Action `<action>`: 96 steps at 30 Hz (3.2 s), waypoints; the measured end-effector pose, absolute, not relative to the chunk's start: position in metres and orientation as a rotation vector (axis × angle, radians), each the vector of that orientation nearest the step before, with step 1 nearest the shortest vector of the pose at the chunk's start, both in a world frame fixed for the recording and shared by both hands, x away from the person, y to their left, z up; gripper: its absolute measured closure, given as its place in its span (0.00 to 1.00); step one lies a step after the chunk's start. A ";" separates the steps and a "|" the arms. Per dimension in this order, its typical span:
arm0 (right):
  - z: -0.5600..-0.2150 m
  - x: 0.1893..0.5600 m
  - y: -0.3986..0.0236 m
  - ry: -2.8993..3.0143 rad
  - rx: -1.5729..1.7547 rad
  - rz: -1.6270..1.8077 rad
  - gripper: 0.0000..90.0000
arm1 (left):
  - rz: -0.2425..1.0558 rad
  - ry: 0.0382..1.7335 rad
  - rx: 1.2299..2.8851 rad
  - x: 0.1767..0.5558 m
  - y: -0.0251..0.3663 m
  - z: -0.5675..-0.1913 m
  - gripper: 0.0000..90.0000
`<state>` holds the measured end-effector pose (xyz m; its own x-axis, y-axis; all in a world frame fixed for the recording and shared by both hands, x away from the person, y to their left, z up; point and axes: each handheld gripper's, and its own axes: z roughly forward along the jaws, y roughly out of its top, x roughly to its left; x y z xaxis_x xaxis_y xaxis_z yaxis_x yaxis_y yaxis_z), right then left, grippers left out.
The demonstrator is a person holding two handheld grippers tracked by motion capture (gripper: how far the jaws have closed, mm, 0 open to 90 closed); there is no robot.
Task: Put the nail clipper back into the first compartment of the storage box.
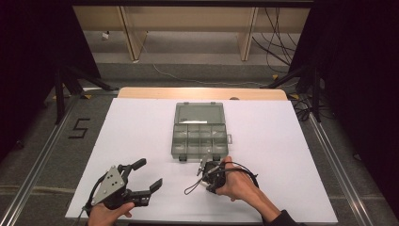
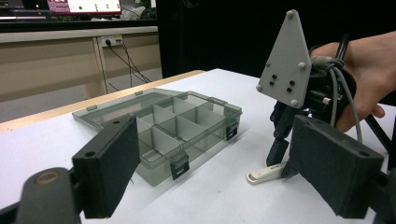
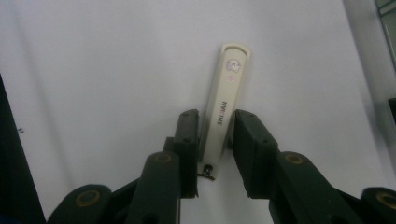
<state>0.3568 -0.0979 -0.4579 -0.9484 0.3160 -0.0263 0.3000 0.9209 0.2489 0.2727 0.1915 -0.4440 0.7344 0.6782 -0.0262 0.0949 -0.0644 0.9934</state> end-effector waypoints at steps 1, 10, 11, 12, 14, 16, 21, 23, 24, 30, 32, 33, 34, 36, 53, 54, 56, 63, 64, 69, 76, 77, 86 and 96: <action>-0.458 0.358 -0.099 3.021 0.448 0.361 0.82 | 0.536 0.642 1.586 0.273 0.191 -0.444 0.18; -0.458 0.359 -0.095 3.028 0.428 0.335 0.86 | 0.537 0.645 1.582 0.272 0.192 -0.443 0.18; -0.458 0.359 -0.095 3.028 0.428 0.335 0.86 | 0.537 0.645 1.582 0.272 0.192 -0.443 0.18; -0.458 0.358 -0.095 3.030 0.429 0.333 0.86 | 0.537 0.643 1.583 0.272 0.192 -0.443 0.18; -0.456 0.358 -0.094 3.014 0.422 0.337 0.86 | 0.537 0.642 1.583 0.272 0.192 -0.443 0.18; -0.455 0.358 -0.095 3.008 0.416 0.339 0.86 | 0.537 0.641 1.583 0.272 0.192 -0.443 0.18; -0.445 0.357 -0.096 2.976 0.431 0.440 0.86 | 0.538 0.642 1.582 0.272 0.192 -0.443 0.18; -0.441 0.358 -0.097 2.956 0.430 0.467 0.86 | 0.539 0.639 1.582 0.272 0.192 -0.443 0.18; -0.439 0.359 -0.098 2.955 0.431 0.480 0.86 | 0.539 0.640 1.581 0.272 0.192 -0.443 0.18; -0.426 0.363 -0.104 2.873 0.438 0.594 0.86 | 0.541 0.641 1.580 0.272 0.192 -0.443 0.18; -0.423 0.364 -0.105 2.839 0.446 0.635 0.86 | 0.540 0.640 1.581 0.272 0.192 -0.443 0.18; -0.423 0.364 -0.106 2.830 0.445 0.645 0.86 | 0.540 0.641 1.581 0.272 0.192 -0.443 0.18; -0.422 0.365 -0.107 2.808 0.450 0.663 0.86 | 0.541 0.640 1.581 0.272 0.192 -0.443 0.18; -0.421 0.367 -0.108 2.794 0.451 0.686 0.86 | 0.541 0.639 1.582 0.272 0.192 -0.443 0.18; -0.412 0.380 -0.114 2.665 0.525 0.821 0.86 | 0.546 0.642 1.590 0.273 0.192 -0.444 0.18; -0.413 0.383 -0.112 2.637 0.530 0.838 0.86 | 0.545 0.644 1.588 0.273 0.192 -0.444 0.18; -0.413 0.383 -0.111 2.630 0.534 0.844 0.86 | 0.550 0.641 1.588 0.273 0.193 -0.444 0.18; -0.409 0.398 -0.103 2.576 0.559 0.905 0.86 | 0.546 0.646 1.582 0.273 0.193 -0.444 0.18; -0.409 0.399 -0.102 2.578 0.571 0.911 0.86 | 0.549 0.643 1.585 0.273 0.193 -0.444 0.18; -0.409 0.404 -0.098 2.561 0.585 0.923 0.86 | 0.545 0.647 1.582 0.273 0.193 -0.444 0.18; -0.409 0.416 -0.092 2.536 0.618 0.952 0.86 | 0.542 0.641 1.575 0.274 0.193 -0.445 0.18; -0.409 0.422 -0.089 2.520 0.632 0.971 0.86 | 0.545 0.648 1.584 0.273 0.193 -0.444 0.18; -0.411 0.438 -0.076 2.494 0.648 0.989 0.86 | 0.547 0.645 1.584 0.273 0.194 -0.444 0.18; -0.414 0.449 -0.064 2.467 0.687 1.015 0.86 | 0.543 0.646 1.582 0.273 0.194 -0.444 0.18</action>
<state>0.4490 -0.0639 -0.4141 -0.8063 0.5693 -0.1606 0.2916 0.6188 0.7295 0.2726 0.1935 -0.4439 0.7297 0.6832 -0.0256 0.0929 -0.0620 0.9937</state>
